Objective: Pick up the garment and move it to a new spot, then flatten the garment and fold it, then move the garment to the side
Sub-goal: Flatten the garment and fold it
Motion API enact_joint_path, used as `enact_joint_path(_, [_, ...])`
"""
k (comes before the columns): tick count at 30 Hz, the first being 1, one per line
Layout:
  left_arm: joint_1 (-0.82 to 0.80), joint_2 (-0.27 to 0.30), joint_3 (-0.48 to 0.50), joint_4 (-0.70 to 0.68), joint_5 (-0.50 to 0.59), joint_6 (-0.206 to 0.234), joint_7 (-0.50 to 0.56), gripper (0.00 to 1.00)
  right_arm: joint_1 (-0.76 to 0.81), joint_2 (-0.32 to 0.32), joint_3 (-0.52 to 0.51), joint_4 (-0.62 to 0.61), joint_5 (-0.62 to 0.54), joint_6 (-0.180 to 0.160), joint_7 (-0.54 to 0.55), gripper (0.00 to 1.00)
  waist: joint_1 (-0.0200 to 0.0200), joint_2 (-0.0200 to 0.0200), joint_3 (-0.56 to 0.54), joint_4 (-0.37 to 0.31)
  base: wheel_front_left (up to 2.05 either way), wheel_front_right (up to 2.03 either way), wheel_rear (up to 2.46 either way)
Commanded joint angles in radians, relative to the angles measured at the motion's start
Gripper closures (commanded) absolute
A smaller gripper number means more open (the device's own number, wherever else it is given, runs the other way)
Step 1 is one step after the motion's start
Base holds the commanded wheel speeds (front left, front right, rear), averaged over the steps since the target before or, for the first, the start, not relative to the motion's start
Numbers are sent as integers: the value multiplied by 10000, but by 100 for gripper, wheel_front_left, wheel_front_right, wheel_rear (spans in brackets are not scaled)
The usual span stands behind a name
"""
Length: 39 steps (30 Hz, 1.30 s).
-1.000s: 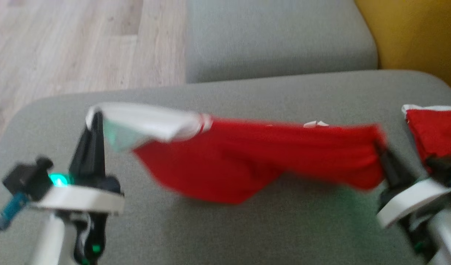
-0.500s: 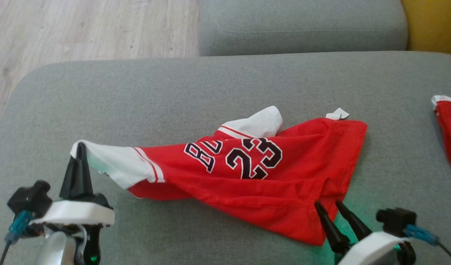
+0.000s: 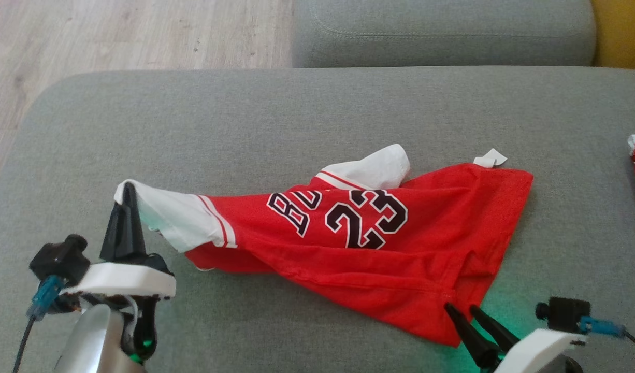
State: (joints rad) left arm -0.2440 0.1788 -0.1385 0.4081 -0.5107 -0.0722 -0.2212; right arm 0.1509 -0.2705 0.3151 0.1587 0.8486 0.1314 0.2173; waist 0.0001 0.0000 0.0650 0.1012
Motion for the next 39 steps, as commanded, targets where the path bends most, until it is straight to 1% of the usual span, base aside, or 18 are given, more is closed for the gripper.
enact_joint_path(1, [-569, 147, 256, -187, 73, -82, -129, 100, -602, -133, 227, -171, 155, -7, 60, 0, -1, 0, 15, 47, 0, 0, 0])
enact_joint_path(2, [-604, 127, 231, -130, 77, -101, -152, 100, -703, -128, 273, -62, 199, -7, 62, 0, -1, 0, 26, 73, 0, 0, 0])
enact_joint_path(3, [-639, 106, 204, -76, 78, -122, -173, 100, -810, -123, 319, 42, 219, -7, 32, 4, -1, 0, 43, 104, 0, 0, 0])
enact_joint_path(4, [-672, 86, 178, -25, 76, -142, -192, 100, -913, -105, 389, 131, 266, -7, 22, 11, -1, 0, 59, 134, 0, 0, 0])
enact_joint_path(6, [-725, 53, 135, 65, 76, -178, -226, 100, -1099, -64, 470, 310, 374, -7, -16, 20, -1, 0, 82, 184, 0, 0, 0])
enact_joint_path(8, [-771, 26, 93, 150, 75, -211, -254, 100, -1239, -65, 565, 497, 446, -7, -34, 38, -1, 0, 98, 240, 0, 0, 0])
enact_joint_path(9, [-771, 26, 93, 150, 75, -211, -254, 100, -1239, -65, 565, 497, 446, -7, -34, 38, -1, 0, 98, 240, 0, 0, 0])
enact_joint_path(13, [-846, 6, 55, 294, 63, -260, -297, 100, -1392, -109, 711, 759, 570, -7, -95, 69, -1, 0, 115, 327, 0, 0, 0])
enact_joint_path(14, [-863, 8, 54, 323, 59, -269, -306, 100, -1412, -126, 740, 814, 571, -7, -109, 85, -1, 0, 119, 340, 0, 0, 0])
enact_joint_path(15, [-879, 15, 58, 348, 57, -276, -314, 100, -1425, -133, 766, 846, 575, -7, -127, 97, -1, 0, 121, 346, 0, 0, 0])
enact_joint_path(16, [-890, 23, 64, 371, 54, -282, -322, 100, -1430, -135, 789, 858, 590, -7, -142, 100, -1, 0, 119, 347, 0, 0, 0])
enact_joint_path(23, [-854, 105, 120, 424, 69, -312, -363, 100, -1336, -405, 731, 547, 365, -7, -707, 100, -1, 0, -7, 224, 0, 0, 0])
enact_joint_path(27, [-692, 300, 194, -88, 78, -362, -380, 100, -1240, -850, 193, -135, 94, -7, -1220, 100, -1, 0, -316, 20, 0, 0, 0])
enact_joint_path(29, [-605, 375, 243, -718, -123, -417, -368, 100, -1213, -1240, -279, -683, -154, -7, -1449, 100, -1, 0, -562, -126, 0, 0, 0])
enact_joint_path(32, [-475, 363, 315, -2154, -1100, -514, 78, 100, -1272, -1849, -1163, -1728, -552, -7, -1606, 100, -1, 0, -939, -397, 0, 0, 0])
enact_joint_path(33, [-527, 445, 358, -3268, -1711, -538, 549, 100, -1451, -2266, -1812, -2455, -890, -7, -1568, 100, -1, 0, -1120, -558, 0, 0, 0])
enact_joint_path(37, [-1167, 649, 439, -5119, -2722, -525, 1727, 100, -2196, -2899, -2931, -3771, -1387, -7, -1107, 100, -1, 0, -1373, -846, 0, 0, 0])
enact_joint_path(39, [-1692, 779, 457, -5835, -3064, -393, 2379, 100, -2818, -3028, -3424, -4168, -1534, -7, -796, 100, -1, 0, -1436, -992, 0, 0, 0])
